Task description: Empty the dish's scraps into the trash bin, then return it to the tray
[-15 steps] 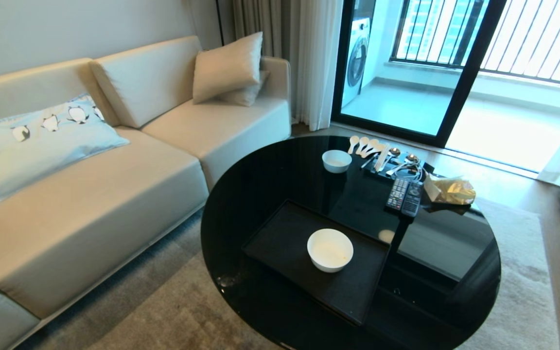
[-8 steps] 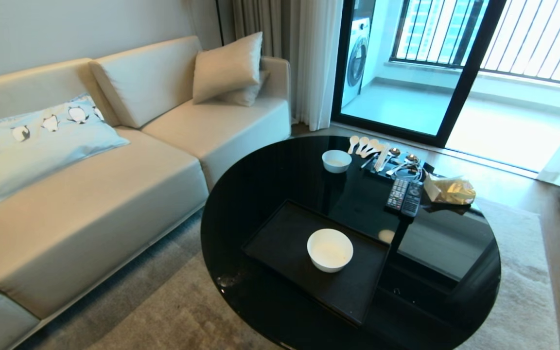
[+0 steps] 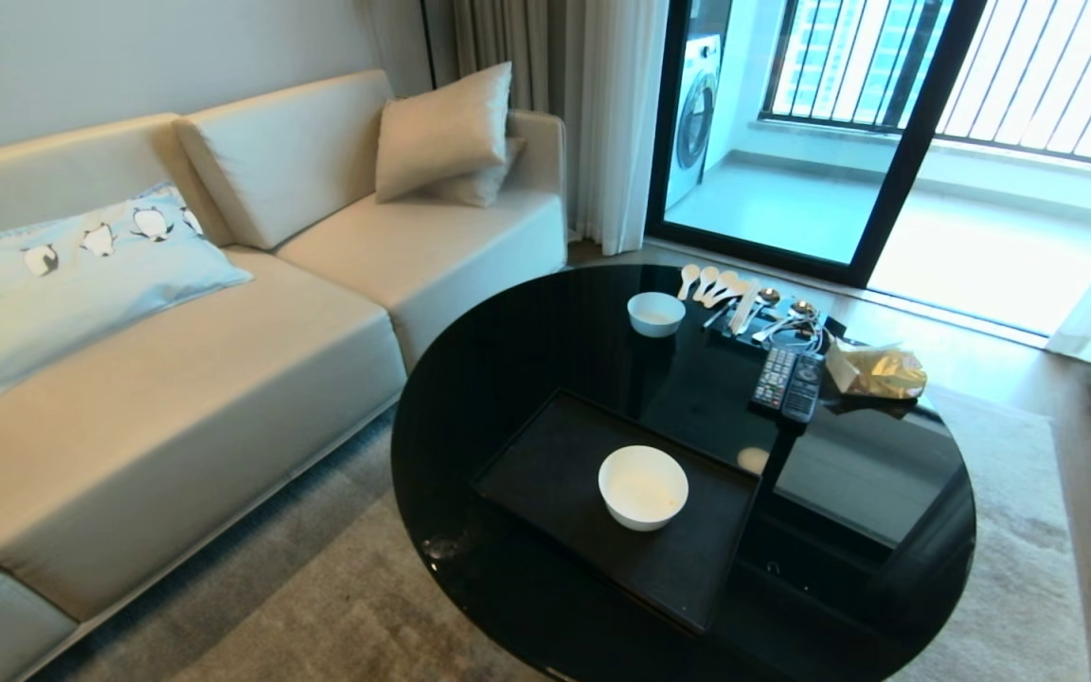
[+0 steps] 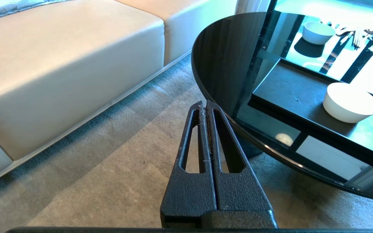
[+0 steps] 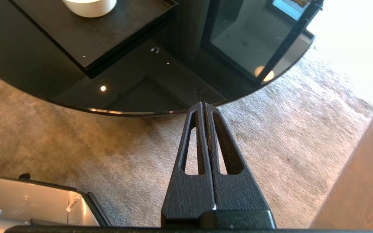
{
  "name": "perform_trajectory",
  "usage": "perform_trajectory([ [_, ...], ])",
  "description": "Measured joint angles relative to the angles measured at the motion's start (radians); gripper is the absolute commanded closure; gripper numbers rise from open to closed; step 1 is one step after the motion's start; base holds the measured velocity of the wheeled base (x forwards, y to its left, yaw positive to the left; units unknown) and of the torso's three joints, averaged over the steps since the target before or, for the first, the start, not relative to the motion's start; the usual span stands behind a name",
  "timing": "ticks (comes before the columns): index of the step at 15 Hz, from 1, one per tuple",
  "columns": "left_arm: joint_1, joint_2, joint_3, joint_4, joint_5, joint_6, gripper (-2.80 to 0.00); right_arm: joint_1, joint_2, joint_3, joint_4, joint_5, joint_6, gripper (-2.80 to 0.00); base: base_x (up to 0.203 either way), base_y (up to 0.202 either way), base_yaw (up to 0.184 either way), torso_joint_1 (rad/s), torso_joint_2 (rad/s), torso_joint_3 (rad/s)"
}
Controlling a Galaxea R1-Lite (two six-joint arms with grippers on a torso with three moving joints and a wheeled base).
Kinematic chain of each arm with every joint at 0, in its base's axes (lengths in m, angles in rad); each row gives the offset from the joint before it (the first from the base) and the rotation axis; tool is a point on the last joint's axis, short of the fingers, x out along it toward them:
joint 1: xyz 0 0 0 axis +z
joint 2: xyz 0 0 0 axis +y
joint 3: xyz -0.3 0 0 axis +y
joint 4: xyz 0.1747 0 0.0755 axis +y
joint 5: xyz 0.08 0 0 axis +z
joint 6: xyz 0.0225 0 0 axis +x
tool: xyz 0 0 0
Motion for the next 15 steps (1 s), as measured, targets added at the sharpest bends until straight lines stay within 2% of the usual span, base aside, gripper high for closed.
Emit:
perform_trajectory([
  [3,0.0,0.0,0.0,0.0,0.0,0.0,0.0,-0.039,-0.027,0.0,0.0,0.0,0.0,0.0,0.0,0.0,0.0,0.0,0.0,0.0],
  [10,0.0,0.0,0.0,0.0,0.0,0.0,0.0,-0.056,-0.25,0.0,-0.007,0.004,0.005,0.0,0.0,0.0,0.0,0.0,0.0,0.0],
  [15,0.0,0.0,0.0,0.0,0.0,0.0,0.0,-0.059,-0.301,0.005,-0.013,0.004,0.013,0.0,0.0,0.0,0.0,0.0,0.0,0.0],
])
